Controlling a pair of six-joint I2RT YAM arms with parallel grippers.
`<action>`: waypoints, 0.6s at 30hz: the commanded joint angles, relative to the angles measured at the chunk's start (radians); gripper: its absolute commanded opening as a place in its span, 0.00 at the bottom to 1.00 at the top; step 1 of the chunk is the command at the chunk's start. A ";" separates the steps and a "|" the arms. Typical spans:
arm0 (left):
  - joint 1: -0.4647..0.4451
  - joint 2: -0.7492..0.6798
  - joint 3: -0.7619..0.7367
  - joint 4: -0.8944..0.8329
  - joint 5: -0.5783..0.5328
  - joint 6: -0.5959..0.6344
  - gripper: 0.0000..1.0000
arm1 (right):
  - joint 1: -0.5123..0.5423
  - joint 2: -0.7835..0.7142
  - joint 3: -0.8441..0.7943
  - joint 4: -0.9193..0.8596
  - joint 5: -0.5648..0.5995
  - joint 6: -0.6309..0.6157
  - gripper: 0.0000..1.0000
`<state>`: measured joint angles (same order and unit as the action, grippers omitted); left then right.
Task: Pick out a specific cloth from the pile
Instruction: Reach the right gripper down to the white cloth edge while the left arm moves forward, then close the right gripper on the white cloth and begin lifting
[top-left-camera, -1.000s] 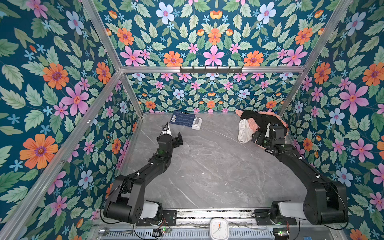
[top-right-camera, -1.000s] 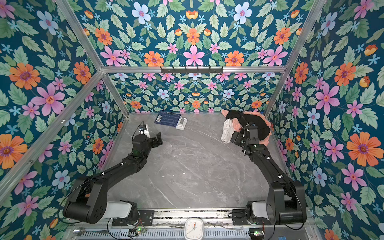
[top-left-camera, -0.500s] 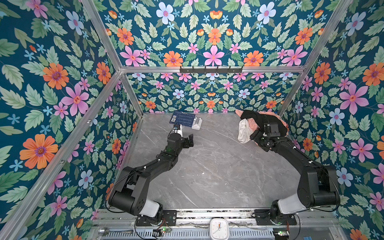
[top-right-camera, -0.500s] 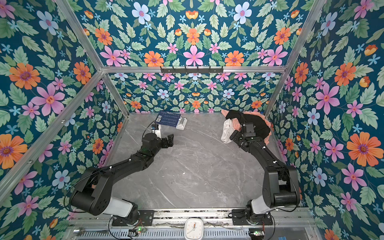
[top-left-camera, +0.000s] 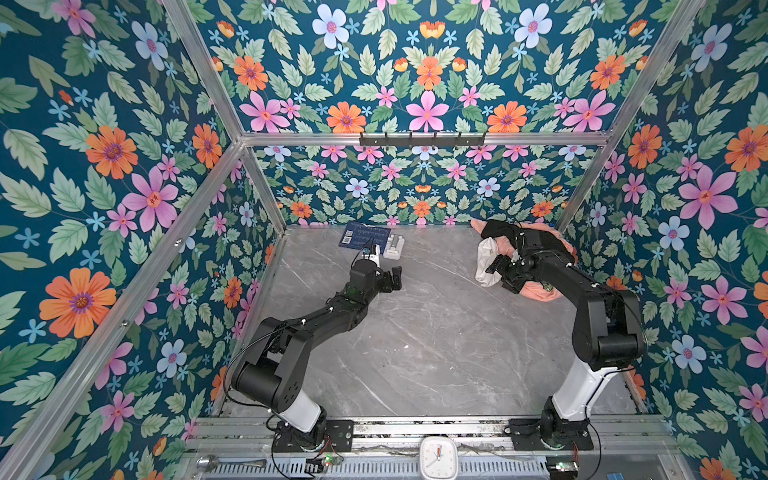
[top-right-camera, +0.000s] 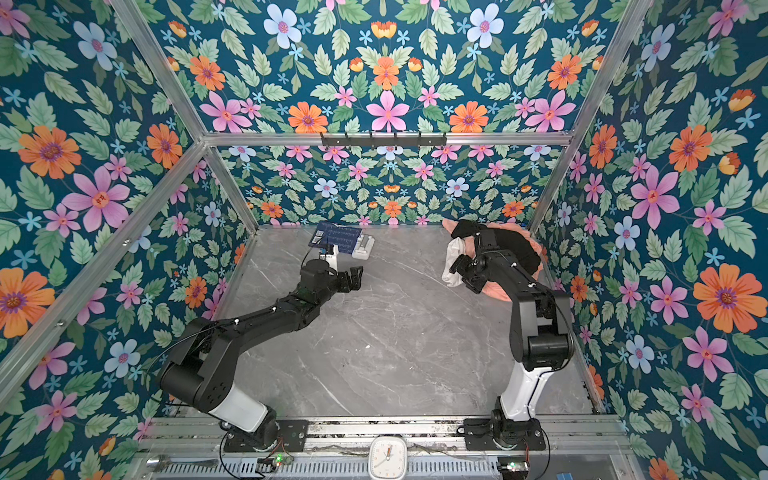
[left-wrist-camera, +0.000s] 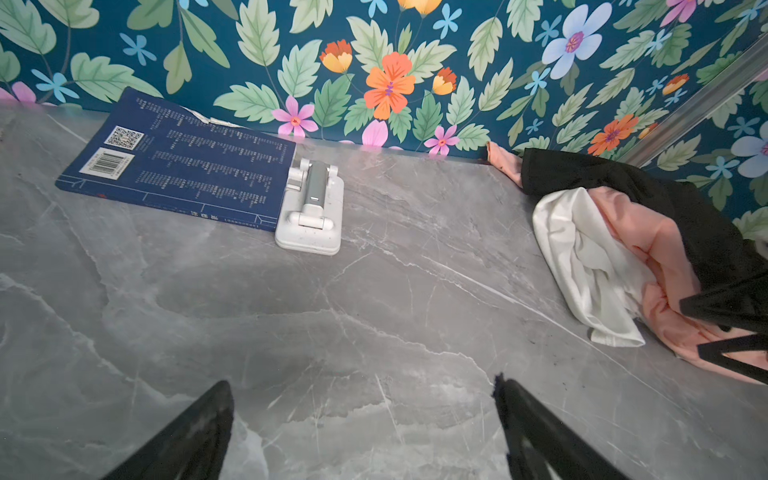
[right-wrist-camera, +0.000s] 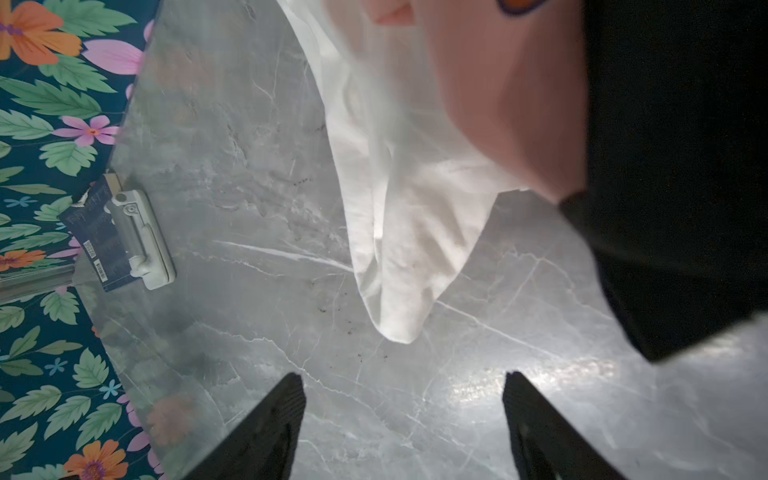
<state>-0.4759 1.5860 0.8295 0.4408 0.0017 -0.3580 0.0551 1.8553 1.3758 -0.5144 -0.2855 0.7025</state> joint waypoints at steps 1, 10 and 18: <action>-0.006 0.003 0.000 -0.006 0.017 -0.011 1.00 | 0.006 0.040 0.035 -0.088 -0.046 0.007 0.74; -0.013 0.020 0.003 -0.004 0.026 -0.014 1.00 | 0.006 0.119 0.080 -0.074 -0.015 0.038 0.62; -0.014 0.032 0.013 -0.004 0.035 -0.012 1.00 | 0.018 0.206 0.169 -0.106 0.031 0.027 0.44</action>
<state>-0.4896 1.6157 0.8360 0.4332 0.0246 -0.3660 0.0689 2.0422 1.5211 -0.5861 -0.2829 0.7326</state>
